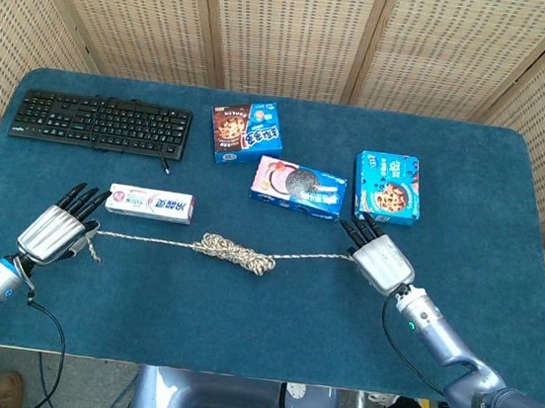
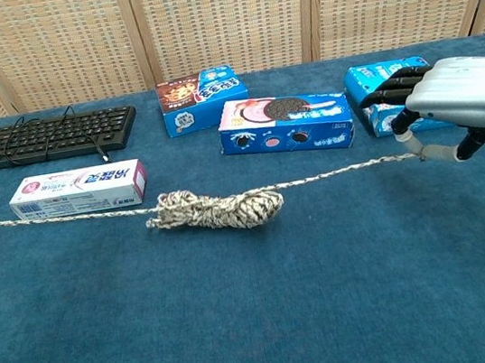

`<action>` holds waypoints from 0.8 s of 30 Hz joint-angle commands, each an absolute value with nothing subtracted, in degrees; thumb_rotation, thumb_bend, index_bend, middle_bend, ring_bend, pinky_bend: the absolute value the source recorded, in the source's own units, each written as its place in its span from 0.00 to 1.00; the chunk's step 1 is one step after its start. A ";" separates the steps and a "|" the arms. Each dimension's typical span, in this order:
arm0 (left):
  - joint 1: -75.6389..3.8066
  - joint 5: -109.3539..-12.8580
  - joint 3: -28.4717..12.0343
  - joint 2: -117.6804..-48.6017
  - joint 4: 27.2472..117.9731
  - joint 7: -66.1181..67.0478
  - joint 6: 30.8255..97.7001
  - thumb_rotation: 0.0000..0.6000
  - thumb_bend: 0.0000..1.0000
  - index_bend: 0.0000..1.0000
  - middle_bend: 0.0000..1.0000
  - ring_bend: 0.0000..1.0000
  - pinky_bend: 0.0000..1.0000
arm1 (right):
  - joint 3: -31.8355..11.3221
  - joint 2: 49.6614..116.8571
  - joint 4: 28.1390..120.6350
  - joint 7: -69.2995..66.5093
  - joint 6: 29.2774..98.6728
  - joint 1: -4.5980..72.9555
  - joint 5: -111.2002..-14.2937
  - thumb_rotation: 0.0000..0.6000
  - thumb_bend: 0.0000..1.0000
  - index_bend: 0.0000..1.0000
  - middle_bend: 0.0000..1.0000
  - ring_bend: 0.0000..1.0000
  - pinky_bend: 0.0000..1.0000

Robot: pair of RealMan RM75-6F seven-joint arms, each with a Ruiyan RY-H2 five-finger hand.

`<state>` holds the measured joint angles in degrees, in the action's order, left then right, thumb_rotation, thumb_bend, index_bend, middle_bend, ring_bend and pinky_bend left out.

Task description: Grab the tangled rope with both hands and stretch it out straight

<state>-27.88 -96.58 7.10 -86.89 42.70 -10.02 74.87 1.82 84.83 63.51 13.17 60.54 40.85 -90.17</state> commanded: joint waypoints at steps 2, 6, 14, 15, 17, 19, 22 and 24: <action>-27.29 -96.15 6.73 -87.07 41.25 -10.43 75.26 1.00 0.54 0.68 0.00 0.00 0.00 | 1.93 84.45 62.82 14.18 60.51 40.35 -90.31 1.00 0.53 0.68 0.04 0.00 0.00; -26.85 -96.00 6.74 -87.42 39.79 -11.14 75.11 1.00 0.54 0.68 0.00 0.00 0.00 | 1.81 84.24 62.48 14.28 60.80 39.82 -90.34 1.00 0.53 0.68 0.04 0.00 0.00; -26.52 -96.34 6.76 -88.31 38.25 -12.14 75.49 1.00 0.54 0.68 0.00 0.00 0.00 | 1.42 84.28 62.33 13.93 60.92 39.31 -90.58 1.00 0.53 0.67 0.04 0.00 0.00; -26.53 -96.43 6.75 -88.36 38.24 -12.15 75.59 1.00 0.54 0.68 0.00 0.00 0.00 | 1.36 84.33 62.37 13.85 60.91 39.27 -90.62 1.00 0.53 0.67 0.04 0.00 0.00; -26.57 -96.55 6.76 -88.35 38.30 -12.11 75.66 1.00 0.54 0.68 0.00 0.00 0.00 | 1.27 84.43 62.40 13.68 60.88 39.20 -90.65 1.00 0.53 0.67 0.04 0.00 0.00; -26.54 -96.60 6.79 -88.32 38.40 -12.04 75.61 1.00 0.53 0.65 0.00 0.00 0.00 | 1.24 84.52 62.42 13.49 60.88 39.10 -90.71 1.00 0.52 0.66 0.04 0.00 0.00; -26.56 -96.75 6.91 -88.09 38.72 -12.13 75.47 1.00 0.28 0.31 0.00 0.00 0.00 | 1.16 84.67 62.35 13.20 60.86 38.89 -90.70 1.00 0.44 0.47 0.03 0.00 0.00; -26.53 -96.93 7.14 -87.84 38.83 -11.97 75.24 1.00 0.07 0.05 0.00 0.00 0.00 | 0.98 84.75 62.37 13.09 60.93 38.60 -90.40 1.00 0.19 0.19 0.00 0.00 0.00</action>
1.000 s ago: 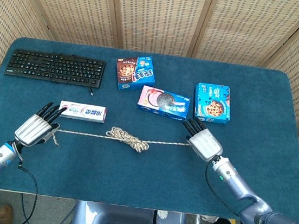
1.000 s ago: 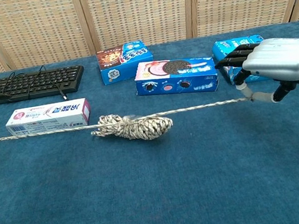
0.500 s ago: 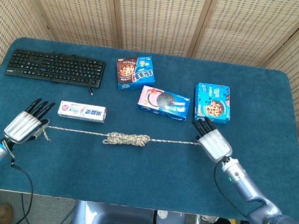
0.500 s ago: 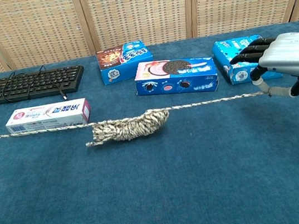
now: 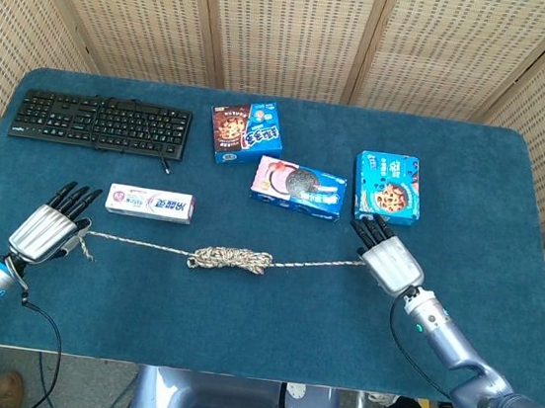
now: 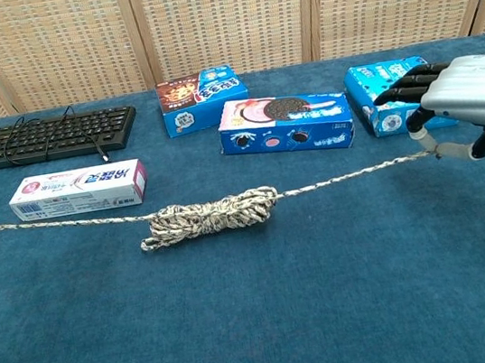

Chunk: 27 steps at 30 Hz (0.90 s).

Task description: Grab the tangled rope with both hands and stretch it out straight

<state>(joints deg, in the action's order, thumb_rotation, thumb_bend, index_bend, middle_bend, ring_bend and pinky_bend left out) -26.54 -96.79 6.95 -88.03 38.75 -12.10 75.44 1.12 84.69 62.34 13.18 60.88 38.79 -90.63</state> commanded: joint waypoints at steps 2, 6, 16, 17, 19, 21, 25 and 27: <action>-26.48 -97.07 7.50 -87.23 39.49 -11.74 74.68 1.00 0.00 0.00 0.00 0.00 0.00 | 0.51 84.80 62.84 12.85 61.38 38.11 -89.76 1.00 0.03 0.05 0.00 0.00 0.00; -25.69 -95.99 6.64 -84.41 44.60 -13.41 76.06 1.00 0.00 0.00 0.00 0.00 0.00 | -1.02 84.18 64.66 11.99 65.13 36.40 -88.95 1.00 0.00 0.00 0.00 0.00 0.00; -21.92 -92.53 3.91 -73.65 61.18 -13.30 81.84 1.00 0.00 0.00 0.00 0.00 0.00 | -2.65 78.09 72.32 6.03 75.15 29.50 -87.27 1.00 0.00 0.00 0.00 0.00 0.00; -21.37 -92.11 3.77 -72.48 62.89 -12.93 82.26 1.00 0.00 0.00 0.00 0.00 0.00 | -2.54 77.34 73.06 5.21 76.14 28.56 -87.16 1.00 0.00 0.00 0.00 0.00 0.00; -20.04 -91.04 3.50 -70.43 66.06 -12.16 83.15 1.00 0.00 0.00 0.00 0.00 0.00 | -2.28 76.01 74.32 3.72 77.90 26.74 -86.92 1.00 0.00 0.00 0.00 0.00 0.00; -17.75 -89.57 3.65 -68.28 69.38 -11.82 84.36 1.00 0.00 0.00 0.00 0.00 0.00 | -1.47 74.22 75.50 2.58 80.09 24.02 -86.52 1.00 0.00 0.00 0.00 0.00 0.00; -13.17 -87.94 4.09 -67.41 71.72 -10.46 87.75 1.00 0.00 0.00 0.00 0.00 0.00 | 0.15 70.98 79.61 1.24 83.89 18.51 -85.14 1.00 0.00 0.00 0.00 0.00 0.00; -11.95 -88.05 4.29 -67.36 71.85 -10.81 88.71 1.00 0.00 0.00 0.00 0.00 0.00 | 0.49 70.15 81.34 0.99 85.73 16.41 -84.77 1.00 0.00 0.00 0.00 0.00 0.00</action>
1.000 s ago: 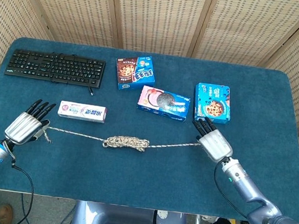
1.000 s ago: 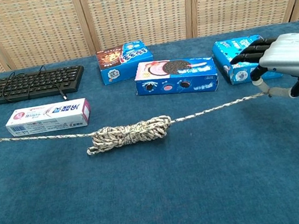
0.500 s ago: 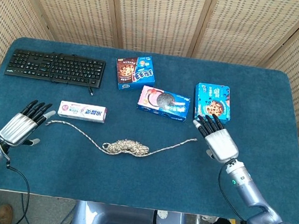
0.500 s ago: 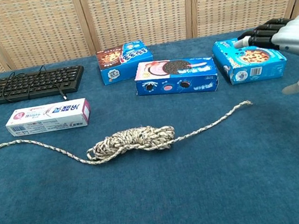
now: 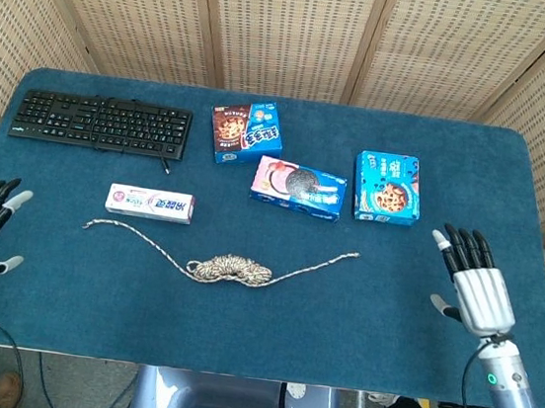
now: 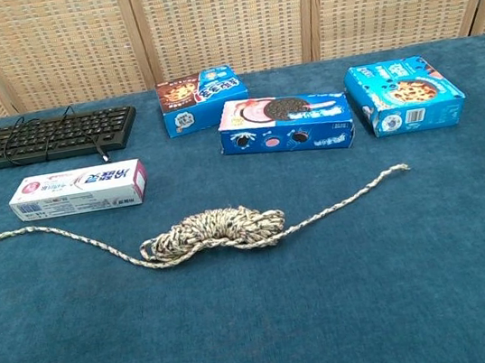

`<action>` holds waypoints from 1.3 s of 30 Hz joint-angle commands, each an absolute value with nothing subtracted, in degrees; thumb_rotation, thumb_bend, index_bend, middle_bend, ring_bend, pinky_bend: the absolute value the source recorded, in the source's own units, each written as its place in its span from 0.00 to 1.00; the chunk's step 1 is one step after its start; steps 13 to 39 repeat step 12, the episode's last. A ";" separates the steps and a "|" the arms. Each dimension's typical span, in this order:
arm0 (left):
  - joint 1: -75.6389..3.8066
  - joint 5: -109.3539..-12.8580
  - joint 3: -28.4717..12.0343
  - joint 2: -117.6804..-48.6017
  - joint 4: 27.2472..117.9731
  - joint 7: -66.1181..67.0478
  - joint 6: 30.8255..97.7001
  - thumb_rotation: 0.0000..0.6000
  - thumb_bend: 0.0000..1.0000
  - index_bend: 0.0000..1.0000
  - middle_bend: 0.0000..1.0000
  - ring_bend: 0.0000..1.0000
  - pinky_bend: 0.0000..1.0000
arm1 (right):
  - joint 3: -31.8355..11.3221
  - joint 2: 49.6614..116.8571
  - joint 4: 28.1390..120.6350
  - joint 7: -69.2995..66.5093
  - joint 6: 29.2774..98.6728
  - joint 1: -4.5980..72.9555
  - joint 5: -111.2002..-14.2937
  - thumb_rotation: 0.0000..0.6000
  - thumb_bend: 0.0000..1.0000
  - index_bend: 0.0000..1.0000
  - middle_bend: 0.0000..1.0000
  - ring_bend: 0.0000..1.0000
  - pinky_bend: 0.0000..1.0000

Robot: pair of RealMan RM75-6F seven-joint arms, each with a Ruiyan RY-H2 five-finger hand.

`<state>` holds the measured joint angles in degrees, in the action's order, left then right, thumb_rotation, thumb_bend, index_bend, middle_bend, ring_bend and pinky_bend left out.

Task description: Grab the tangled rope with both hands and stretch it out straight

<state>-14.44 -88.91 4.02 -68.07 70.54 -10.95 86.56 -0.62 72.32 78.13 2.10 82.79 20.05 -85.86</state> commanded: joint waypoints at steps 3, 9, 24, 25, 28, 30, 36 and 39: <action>-10.52 -88.55 4.76 -67.50 71.79 -11.06 89.39 1.00 0.00 0.00 0.00 0.00 0.00 | 0.77 69.97 82.09 0.87 88.55 14.18 -85.79 1.00 0.00 0.00 0.00 0.00 0.00; -9.36 -90.22 5.11 -67.49 72.48 -12.51 89.83 1.00 0.00 0.00 0.00 0.00 0.00 | 1.20 69.87 81.98 1.25 92.01 11.52 -88.59 1.00 0.00 0.00 0.00 0.00 0.00; -9.04 -91.01 4.98 -67.79 72.87 -12.76 90.14 1.00 0.00 0.00 0.00 0.00 0.00 | 1.18 69.72 82.18 1.57 92.74 10.75 -89.52 1.00 0.00 0.01 0.00 0.00 0.00; -9.04 -91.01 4.98 -67.79 72.87 -12.76 90.14 1.00 0.00 0.00 0.00 0.00 0.00 | 1.18 69.72 82.18 1.57 92.74 10.75 -89.52 1.00 0.00 0.01 0.00 0.00 0.00; -9.04 -91.01 4.98 -67.79 72.87 -12.76 90.14 1.00 0.00 0.00 0.00 0.00 0.00 | 1.18 69.72 82.18 1.57 92.74 10.75 -89.52 1.00 0.00 0.01 0.00 0.00 0.00; -9.04 -91.01 4.98 -67.79 72.87 -12.76 90.14 1.00 0.00 0.00 0.00 0.00 0.00 | 1.18 69.72 82.18 1.57 92.74 10.75 -89.52 1.00 0.00 0.01 0.00 0.00 0.00; -9.04 -91.01 4.98 -67.79 72.87 -12.76 90.14 1.00 0.00 0.00 0.00 0.00 0.00 | 1.18 69.72 82.18 1.57 92.74 10.75 -89.52 1.00 0.00 0.01 0.00 0.00 0.00; -9.04 -91.01 4.98 -67.79 72.87 -12.76 90.14 1.00 0.00 0.00 0.00 0.00 0.00 | 1.18 69.72 82.18 1.57 92.74 10.75 -89.52 1.00 0.00 0.01 0.00 0.00 0.00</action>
